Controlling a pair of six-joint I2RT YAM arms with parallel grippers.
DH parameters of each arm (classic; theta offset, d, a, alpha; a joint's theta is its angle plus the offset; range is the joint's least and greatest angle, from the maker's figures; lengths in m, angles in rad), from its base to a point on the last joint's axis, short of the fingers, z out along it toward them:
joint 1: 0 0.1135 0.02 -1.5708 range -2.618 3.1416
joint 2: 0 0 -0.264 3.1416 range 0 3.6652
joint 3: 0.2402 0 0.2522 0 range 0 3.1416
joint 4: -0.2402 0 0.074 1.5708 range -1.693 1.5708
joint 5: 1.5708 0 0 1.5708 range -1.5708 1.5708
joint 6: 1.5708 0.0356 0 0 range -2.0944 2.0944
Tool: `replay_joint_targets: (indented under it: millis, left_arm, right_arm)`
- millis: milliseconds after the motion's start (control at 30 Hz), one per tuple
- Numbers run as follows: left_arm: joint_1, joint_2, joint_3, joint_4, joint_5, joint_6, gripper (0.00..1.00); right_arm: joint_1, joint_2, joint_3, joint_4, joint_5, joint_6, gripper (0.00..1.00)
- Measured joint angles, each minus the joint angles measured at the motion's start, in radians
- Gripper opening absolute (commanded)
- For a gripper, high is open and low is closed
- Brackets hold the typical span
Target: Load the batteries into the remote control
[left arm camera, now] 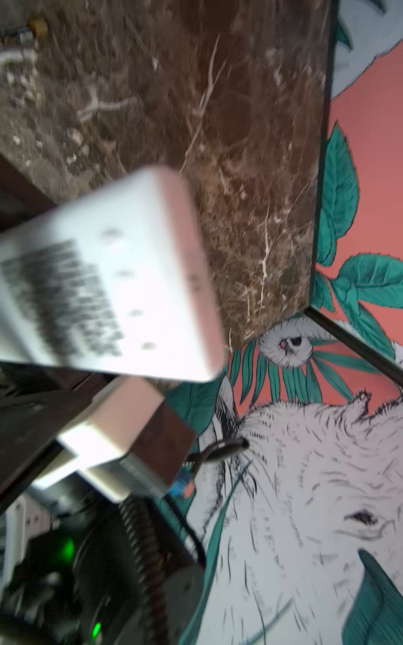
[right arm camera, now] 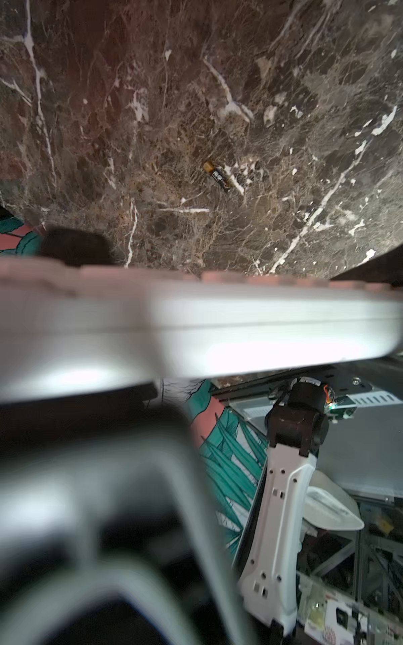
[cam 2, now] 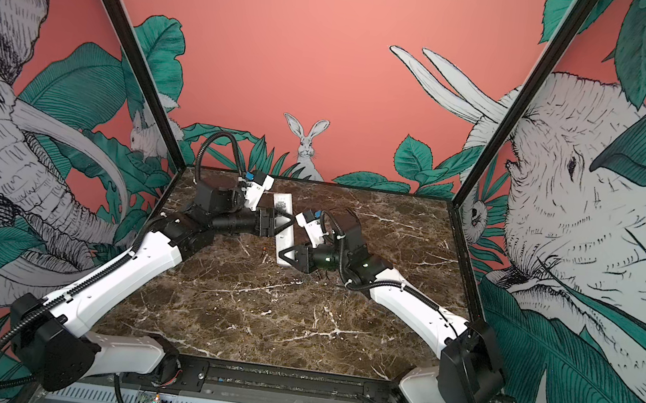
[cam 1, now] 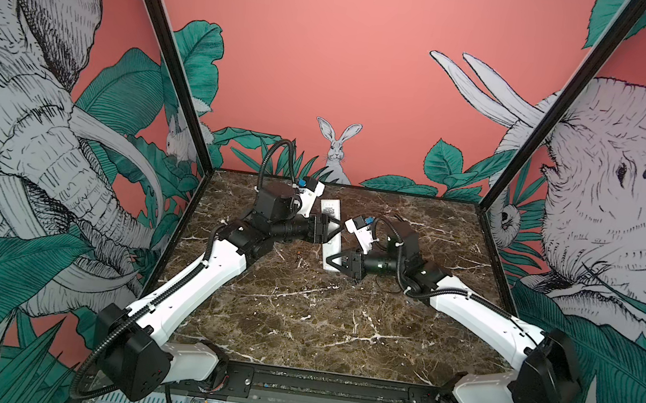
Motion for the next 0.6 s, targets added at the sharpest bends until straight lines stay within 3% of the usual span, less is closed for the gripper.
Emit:
replay_joint_targets:
  millis: [233,433,600]
  left_arm:
    - [0.064,-0.055,-0.069,0.095,0.267,0.033,0.93]
    - [0.125,-0.072,-0.116,0.210,0.399,-0.010,0.92]
    - [0.135,-0.065,-0.101,0.225,0.470,-0.005,0.85]
  right_arm:
    - [-0.034,-0.013,-0.019,0.221,-0.187,0.189,0.15]
    - [-0.034,-0.032,-0.047,0.293,-0.304,0.261,0.15]
    - [-0.034,-0.049,-0.078,0.314,-0.369,0.292,0.15]
